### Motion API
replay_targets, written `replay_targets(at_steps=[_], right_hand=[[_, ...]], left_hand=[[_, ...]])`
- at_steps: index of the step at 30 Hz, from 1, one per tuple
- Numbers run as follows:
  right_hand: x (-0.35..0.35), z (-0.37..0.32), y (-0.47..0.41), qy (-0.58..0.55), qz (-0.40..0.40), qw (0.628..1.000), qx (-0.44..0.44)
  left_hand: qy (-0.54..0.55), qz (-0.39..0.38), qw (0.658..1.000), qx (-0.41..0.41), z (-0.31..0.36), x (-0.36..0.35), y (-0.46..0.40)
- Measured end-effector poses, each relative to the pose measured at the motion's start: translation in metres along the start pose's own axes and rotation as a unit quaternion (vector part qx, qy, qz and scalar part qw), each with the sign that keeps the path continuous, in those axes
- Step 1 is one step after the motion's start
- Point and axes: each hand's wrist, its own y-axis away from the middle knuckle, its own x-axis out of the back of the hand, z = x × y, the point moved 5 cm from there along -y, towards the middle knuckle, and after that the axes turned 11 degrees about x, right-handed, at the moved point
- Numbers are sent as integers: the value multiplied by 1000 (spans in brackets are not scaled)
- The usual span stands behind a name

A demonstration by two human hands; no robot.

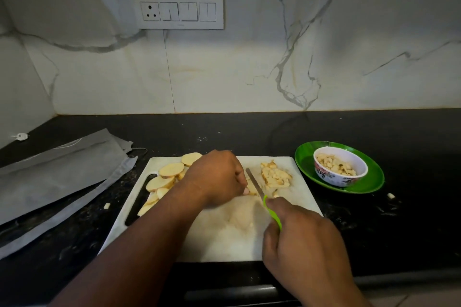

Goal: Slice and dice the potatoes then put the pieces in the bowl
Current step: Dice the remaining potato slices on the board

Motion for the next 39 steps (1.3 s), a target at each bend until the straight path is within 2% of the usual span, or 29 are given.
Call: replay_targets(at_steps=[5, 10, 15, 18, 22, 24, 26, 28, 31, 33, 34, 35, 36, 38, 39], right_hand=[[-6, -2, 5, -16, -5, 1000, -6], [-6, 0, 38, -31, 32, 999, 7], [13, 3, 47, -52, 34, 998, -24], [21, 3, 33, -37, 59, 998, -8], [14, -9, 7, -27, 20, 999, 21], [10, -13, 1, -30, 62, 996, 52], [5, -15, 1, -31, 42, 998, 45], [-7, -10, 7, -31, -10, 999, 19], [-12, -4, 24, -17, -9, 1000, -3], [-2, -5, 33, -63, -20, 998, -2], [7, -8, 34, -54, -16, 998, 2], [11, -4, 36, -35, 55, 998, 25], [16, -4, 37, -46, 68, 996, 18], [10, 0, 28, -63, -16, 998, -18], [8, 3, 24, -78, -21, 996, -35]], left_hand=[[11, 4, 1000, 9, -1, 0, -2], [5, -2, 1000, 5, 0, -2, -4], [26, -4, 999, 18, -4, 0, -6], [42, -2, 999, 31, -7, 2, -6], [21, -17, 1000, 7, -8, 3, -5], [11, -12, 1000, 0, -8, 4, -6], [8, -6, 1000, 0, -8, 3, -8], [11, -2, 1000, 3, -8, 3, -8], [24, -1, 1000, 8, -8, 1, -10], [26, -1, 1000, 8, -9, 1, -10], [31, -1, 999, 10, -10, 1, -10], [39, 1, 999, 16, -12, 2, -11], [47, 3, 999, 21, -14, 3, -11], [50, 6, 998, 28, -16, 4, -12], [46, 4, 999, 28, -16, 5, -11]])
